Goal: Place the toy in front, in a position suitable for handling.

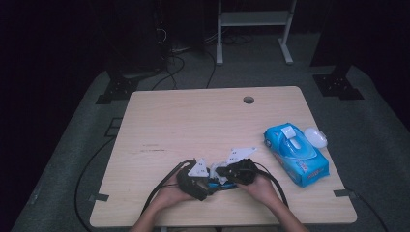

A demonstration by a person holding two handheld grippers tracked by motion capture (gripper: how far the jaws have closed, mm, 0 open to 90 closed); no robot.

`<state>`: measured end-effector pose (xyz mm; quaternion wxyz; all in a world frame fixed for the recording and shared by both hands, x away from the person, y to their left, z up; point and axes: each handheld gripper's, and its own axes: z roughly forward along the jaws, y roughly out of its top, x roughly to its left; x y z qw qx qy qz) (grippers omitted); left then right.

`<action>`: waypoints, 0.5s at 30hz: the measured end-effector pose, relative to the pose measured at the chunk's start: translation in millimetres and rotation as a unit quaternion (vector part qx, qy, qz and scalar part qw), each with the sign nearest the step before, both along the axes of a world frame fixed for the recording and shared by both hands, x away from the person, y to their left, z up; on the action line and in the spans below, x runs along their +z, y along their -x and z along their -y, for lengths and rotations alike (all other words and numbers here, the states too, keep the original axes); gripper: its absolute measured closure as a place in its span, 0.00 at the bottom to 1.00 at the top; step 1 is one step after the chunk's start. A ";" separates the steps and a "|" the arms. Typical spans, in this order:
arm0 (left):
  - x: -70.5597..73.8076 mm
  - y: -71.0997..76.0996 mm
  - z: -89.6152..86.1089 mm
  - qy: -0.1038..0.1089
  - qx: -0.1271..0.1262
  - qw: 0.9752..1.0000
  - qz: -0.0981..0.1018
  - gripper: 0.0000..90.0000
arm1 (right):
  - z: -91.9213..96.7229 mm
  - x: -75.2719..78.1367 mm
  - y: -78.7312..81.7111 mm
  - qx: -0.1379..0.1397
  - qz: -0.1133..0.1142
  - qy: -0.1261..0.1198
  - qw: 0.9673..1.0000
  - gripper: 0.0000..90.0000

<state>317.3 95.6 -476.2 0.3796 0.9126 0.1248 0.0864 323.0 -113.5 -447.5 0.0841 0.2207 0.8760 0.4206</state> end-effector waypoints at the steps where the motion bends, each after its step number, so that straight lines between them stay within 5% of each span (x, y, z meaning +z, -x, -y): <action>1: 0.0 -0.2 0.6 -0.001 0.000 1.000 0.000 0.25 | -0.9 -0.2 -0.4 -0.003 0.002 0.001 1.000 0.96; 10: -0.2 -0.3 -0.5 0.002 0.001 1.000 -0.003 0.25 | -27.8 -2.8 -0.3 0.019 0.002 0.011 1.000 0.96; 15: -0.3 -0.2 0.0 0.001 0.001 1.000 -0.002 0.25 | -13.9 -1.0 -1.9 0.007 0.005 0.016 1.000 0.96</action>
